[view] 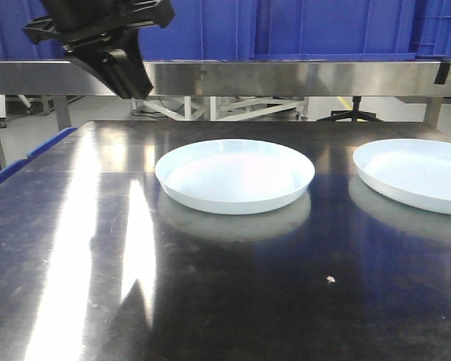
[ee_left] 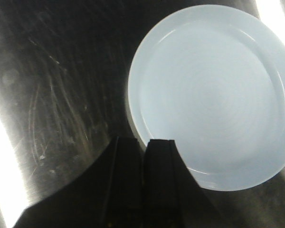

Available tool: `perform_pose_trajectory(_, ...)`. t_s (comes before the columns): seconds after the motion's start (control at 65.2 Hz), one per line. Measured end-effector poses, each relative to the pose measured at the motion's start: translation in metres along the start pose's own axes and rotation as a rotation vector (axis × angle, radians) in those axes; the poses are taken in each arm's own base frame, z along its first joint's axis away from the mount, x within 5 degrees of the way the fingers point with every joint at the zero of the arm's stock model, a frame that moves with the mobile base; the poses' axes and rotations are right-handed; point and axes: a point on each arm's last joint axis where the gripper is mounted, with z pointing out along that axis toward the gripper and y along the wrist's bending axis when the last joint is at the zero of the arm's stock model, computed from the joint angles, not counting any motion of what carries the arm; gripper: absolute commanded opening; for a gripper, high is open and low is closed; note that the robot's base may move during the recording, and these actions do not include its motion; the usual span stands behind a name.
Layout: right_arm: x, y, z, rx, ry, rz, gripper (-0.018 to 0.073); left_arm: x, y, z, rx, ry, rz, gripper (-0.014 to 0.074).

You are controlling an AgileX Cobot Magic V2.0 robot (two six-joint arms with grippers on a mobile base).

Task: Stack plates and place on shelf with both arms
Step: 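Set the plate down, open the left gripper and raise it away, then move the right gripper toward the rim of the other white plate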

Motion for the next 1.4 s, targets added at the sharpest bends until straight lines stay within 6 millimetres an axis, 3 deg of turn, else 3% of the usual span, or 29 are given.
perform_pose_trajectory(0.291,0.000,0.000,0.000,0.000,0.000,0.000,0.0049,0.054,0.003,-0.023,-0.048,-0.204,-0.009,0.0082)
perform_pose_trajectory(0.43,0.000,0.000,0.000,0.000,0.000,0.000,0.0049,0.087,0.005,-0.043,-0.075,-0.333,-0.012,0.0082)
perform_pose_trajectory(0.736,0.000,0.000,0.000,0.000,0.000,0.000,0.0049,0.149,0.030,-0.095,-0.214,-0.528,-0.047,0.0082)
perform_pose_trajectory(1.012,0.000,0.000,0.000,0.000,0.000,0.000,0.0049,0.203,0.029,-0.133,-0.319,-0.676,-0.010,0.0082)
perform_pose_trajectory(1.166,0.000,0.000,0.000,0.000,0.000,0.000,0.0049,0.217,0.025,-0.146,-0.340,-0.753,-0.008,0.0082)
perform_pose_trajectory(1.396,0.000,0.000,0.000,0.000,0.000,0.000,0.0049,0.221,0.022,-0.157,-0.348,-0.814,-0.014,0.0082)
